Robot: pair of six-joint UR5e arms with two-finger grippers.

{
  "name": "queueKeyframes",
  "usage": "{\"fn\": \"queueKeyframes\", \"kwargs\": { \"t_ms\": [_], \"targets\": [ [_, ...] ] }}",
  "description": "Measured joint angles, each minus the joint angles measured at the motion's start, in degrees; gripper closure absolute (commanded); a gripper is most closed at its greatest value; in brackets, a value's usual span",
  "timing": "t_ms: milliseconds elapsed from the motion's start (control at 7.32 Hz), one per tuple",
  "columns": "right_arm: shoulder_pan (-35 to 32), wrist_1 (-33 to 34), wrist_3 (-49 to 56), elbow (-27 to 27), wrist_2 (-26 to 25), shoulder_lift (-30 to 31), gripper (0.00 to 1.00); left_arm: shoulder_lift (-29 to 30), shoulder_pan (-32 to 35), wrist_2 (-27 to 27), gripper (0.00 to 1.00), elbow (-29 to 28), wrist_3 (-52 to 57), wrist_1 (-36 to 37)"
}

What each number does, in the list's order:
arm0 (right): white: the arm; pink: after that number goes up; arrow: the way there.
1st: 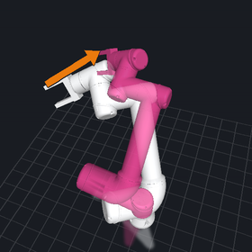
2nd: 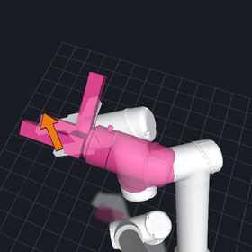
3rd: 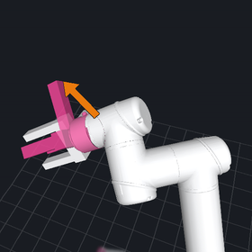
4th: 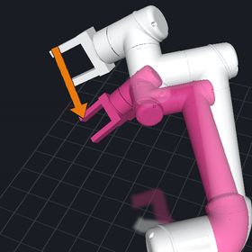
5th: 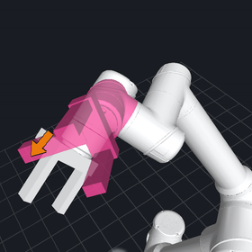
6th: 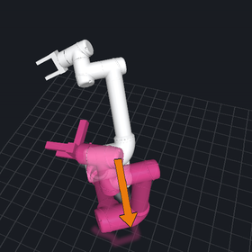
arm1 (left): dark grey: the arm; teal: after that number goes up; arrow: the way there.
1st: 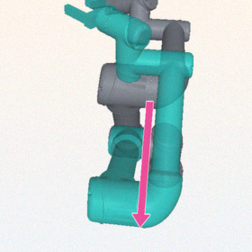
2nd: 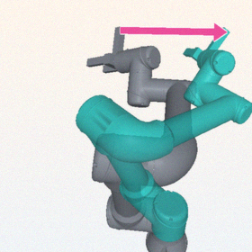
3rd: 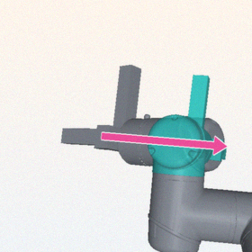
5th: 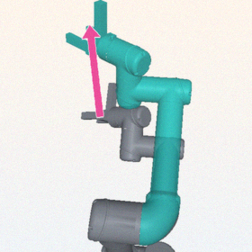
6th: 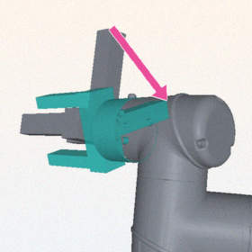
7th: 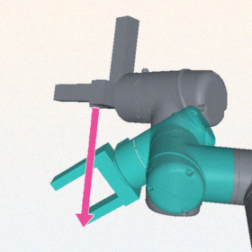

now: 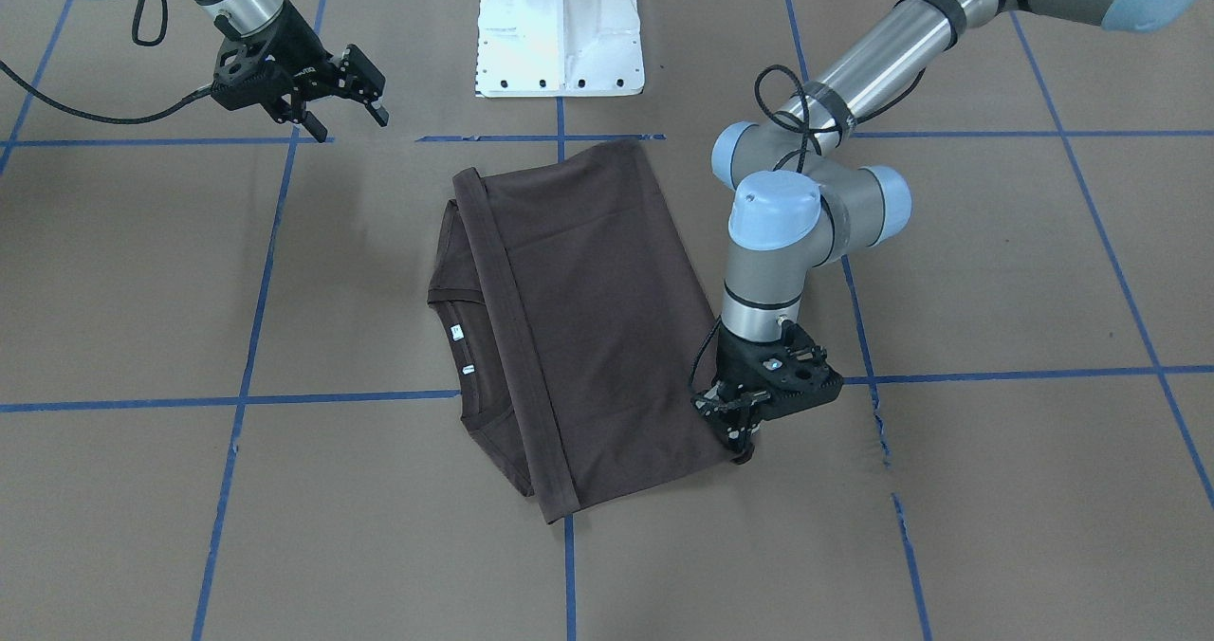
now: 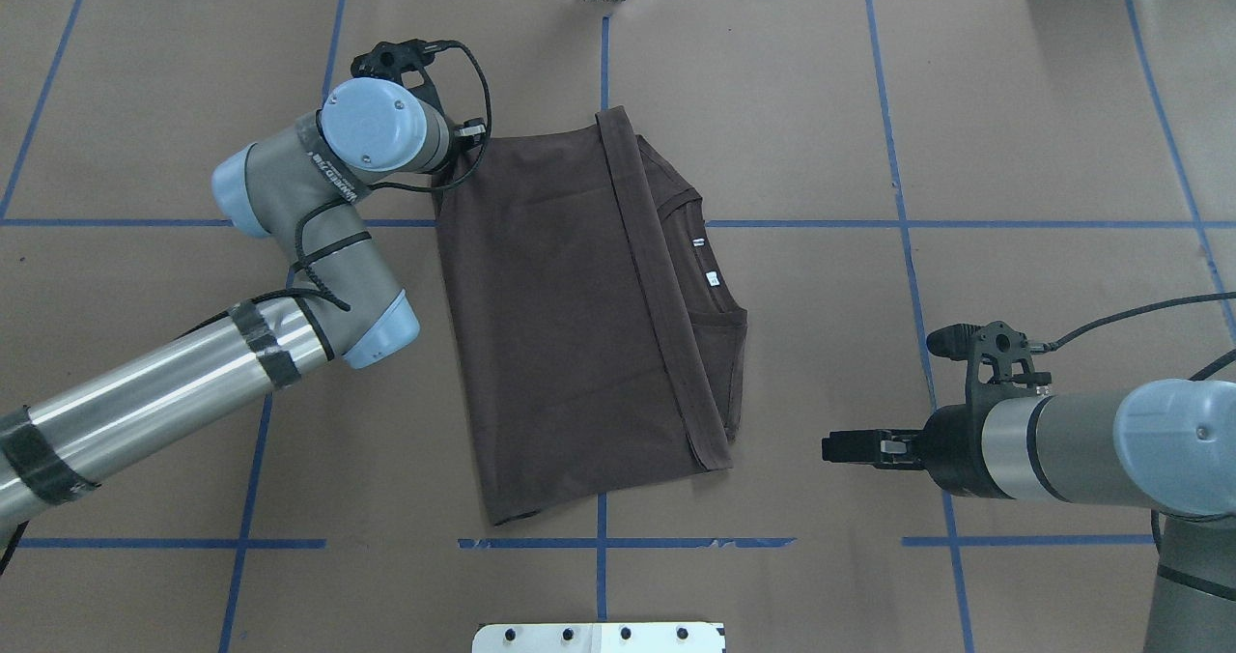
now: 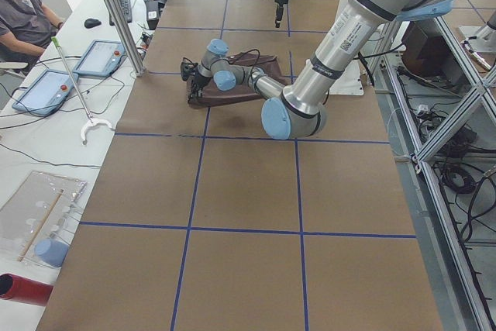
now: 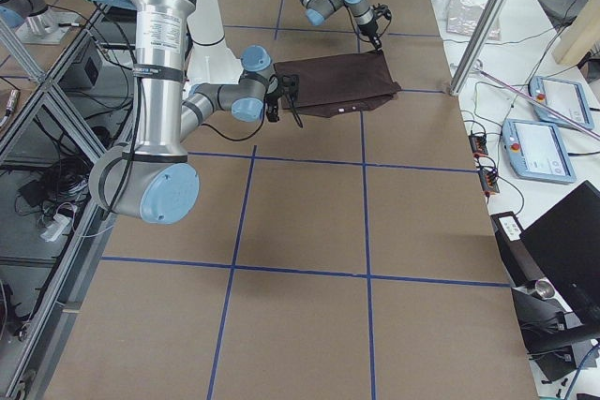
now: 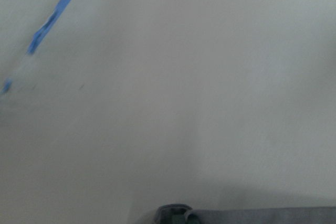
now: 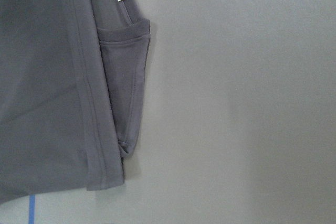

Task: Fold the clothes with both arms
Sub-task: 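Swing the shirt upright with the left gripper, pulling it away from the robot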

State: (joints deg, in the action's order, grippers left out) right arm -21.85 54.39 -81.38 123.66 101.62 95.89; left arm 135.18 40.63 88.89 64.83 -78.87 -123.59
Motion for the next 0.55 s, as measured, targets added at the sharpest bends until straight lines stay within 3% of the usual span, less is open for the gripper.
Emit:
{"fn": "queueKeyframes", "kwargs": {
  "t_ms": [137,273,410,547],
  "targets": [
    [0.03,0.01,0.01,-0.01,0.04,-0.04,0.0,3.77,0.16,-0.92,1.0,-5.85,1.11,-4.52],
    [0.11,0.01,0.05,-0.08,0.04,-0.07,0.0,6.36,0.2,-1.39,0.56,-9.58,1.56,-7.38],
    [0.17,0.01,0.05,-0.13,0.01,-0.11,0.0,7.52,0.22,-2.37,0.01,-11.34,1.69,-8.68],
    [0.23,0.17,0.02,-0.15,-0.01,-0.37,0.0,7.88,0.26,-3.94,0.0,-12.23,1.7,-9.38]
  ]
}}
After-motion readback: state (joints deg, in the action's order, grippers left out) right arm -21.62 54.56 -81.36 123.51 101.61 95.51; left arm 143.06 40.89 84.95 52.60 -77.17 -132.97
